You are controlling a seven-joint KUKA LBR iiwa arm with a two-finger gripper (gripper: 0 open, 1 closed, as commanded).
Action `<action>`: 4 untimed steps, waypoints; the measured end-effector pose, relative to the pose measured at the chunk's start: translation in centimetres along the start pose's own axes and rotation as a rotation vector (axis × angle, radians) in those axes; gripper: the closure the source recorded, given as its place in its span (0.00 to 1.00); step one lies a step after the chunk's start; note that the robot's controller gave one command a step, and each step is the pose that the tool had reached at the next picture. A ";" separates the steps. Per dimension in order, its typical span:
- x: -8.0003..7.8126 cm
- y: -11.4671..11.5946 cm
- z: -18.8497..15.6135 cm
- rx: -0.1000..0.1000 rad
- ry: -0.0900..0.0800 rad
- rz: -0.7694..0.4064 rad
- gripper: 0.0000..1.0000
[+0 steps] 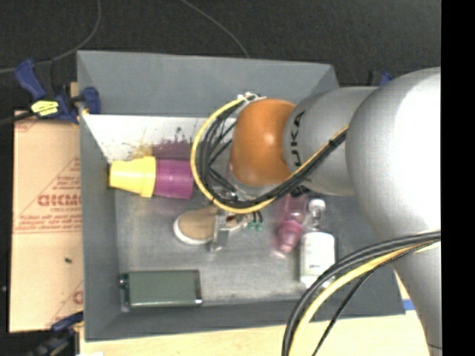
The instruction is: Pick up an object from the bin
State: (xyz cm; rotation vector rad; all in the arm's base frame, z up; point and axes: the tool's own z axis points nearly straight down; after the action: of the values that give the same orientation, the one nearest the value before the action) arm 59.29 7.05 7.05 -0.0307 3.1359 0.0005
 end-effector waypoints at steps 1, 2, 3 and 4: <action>0.0 0.0 0.0 0.000 0.000 0.000 1.00; 0.0 0.0 0.0 0.000 0.000 -0.001 1.00; 0.0 0.0 0.0 0.000 0.000 -0.001 1.00; 0.0 0.0 0.0 0.000 0.000 -0.001 1.00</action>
Offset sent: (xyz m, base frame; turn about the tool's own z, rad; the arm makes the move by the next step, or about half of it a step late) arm 0.0000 0.0000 0.0000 0.0000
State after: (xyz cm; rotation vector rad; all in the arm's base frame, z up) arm 59.29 7.05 7.05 -0.0320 3.1359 0.0001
